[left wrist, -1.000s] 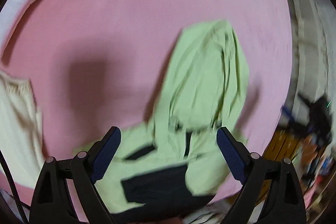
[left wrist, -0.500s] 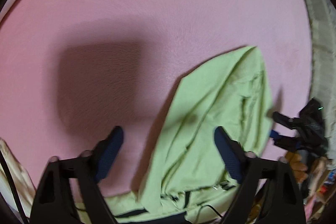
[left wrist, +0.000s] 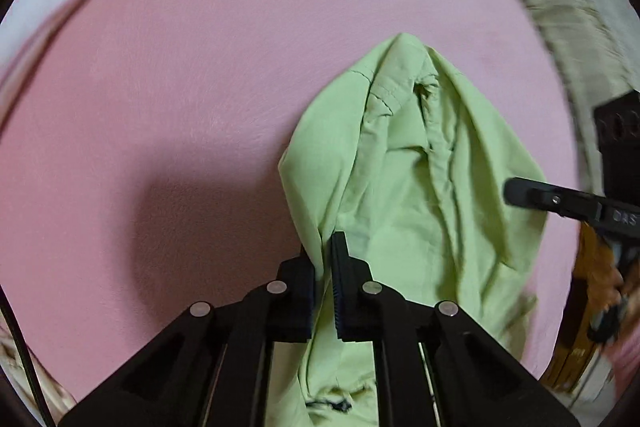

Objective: Fold large clothes
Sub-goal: 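Grasp the green hood with both tools and lift it, then fold the hood over onto the jacket back with both tools, then open them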

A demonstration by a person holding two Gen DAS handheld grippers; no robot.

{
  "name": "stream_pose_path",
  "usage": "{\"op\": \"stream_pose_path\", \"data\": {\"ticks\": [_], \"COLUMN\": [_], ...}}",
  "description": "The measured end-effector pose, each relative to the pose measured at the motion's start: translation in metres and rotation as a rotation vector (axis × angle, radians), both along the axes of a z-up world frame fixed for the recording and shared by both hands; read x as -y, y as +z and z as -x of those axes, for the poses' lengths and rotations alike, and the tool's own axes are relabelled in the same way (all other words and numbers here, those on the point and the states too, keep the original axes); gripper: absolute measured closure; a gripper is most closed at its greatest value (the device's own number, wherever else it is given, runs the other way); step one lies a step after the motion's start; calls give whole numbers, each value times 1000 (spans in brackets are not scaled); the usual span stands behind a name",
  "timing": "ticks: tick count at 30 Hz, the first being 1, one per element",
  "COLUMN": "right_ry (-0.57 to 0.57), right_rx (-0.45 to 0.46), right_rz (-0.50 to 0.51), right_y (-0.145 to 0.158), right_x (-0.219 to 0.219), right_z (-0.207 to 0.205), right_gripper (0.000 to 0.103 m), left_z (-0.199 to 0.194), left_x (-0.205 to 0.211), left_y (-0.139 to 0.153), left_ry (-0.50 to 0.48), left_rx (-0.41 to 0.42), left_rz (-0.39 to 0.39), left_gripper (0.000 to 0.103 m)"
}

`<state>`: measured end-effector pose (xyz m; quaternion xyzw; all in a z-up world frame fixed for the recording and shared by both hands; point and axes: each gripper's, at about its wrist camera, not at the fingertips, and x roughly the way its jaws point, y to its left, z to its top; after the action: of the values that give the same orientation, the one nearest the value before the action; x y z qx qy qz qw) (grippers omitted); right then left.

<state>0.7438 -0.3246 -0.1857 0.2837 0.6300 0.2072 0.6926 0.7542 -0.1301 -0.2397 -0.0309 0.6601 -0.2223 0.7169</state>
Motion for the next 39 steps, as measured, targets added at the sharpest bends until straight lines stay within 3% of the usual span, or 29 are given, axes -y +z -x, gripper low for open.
{"op": "stream_pose_path", "data": {"ticks": [4,9,12,15,19,22,25,31,37,39], "right_ry": [55,204,295,320,341,300,279,374,405,390], "right_rx": [180,414,519,586,654,636,642,603,499,471], "right_rz": [-12,32,117,177,285,299,338,447,535,567], "right_y": [50,110,128,125,104,83,61,10,-17,-13], "right_x": [-5,-26,-37,-49,-51,-53,-53,-81,-83,-83], "right_z": [42,111,159,204,260,285,313,338,337,337], "right_gripper": [102,102,102,102,102,101,100,99,85,72], "left_z": [39,99,138,179,230,270,293,323,333,333], "left_x": [-14,-28,-24,-34,-43,-41,-43,-41,-29,-22], "left_y": [52,117,127,132,112,80,45,-6,-16,-15], "left_ry": [-47,-197,-258,-286,-301,-294,-287,-256,-266,-257], "left_rx": [84,147,162,198,232,236,233,276,254,224], "left_rz": [80,77,84,106,106,87,30,-111,-200,-217], "left_gripper": [98,98,98,98,98,97,96,93,90,89]}}
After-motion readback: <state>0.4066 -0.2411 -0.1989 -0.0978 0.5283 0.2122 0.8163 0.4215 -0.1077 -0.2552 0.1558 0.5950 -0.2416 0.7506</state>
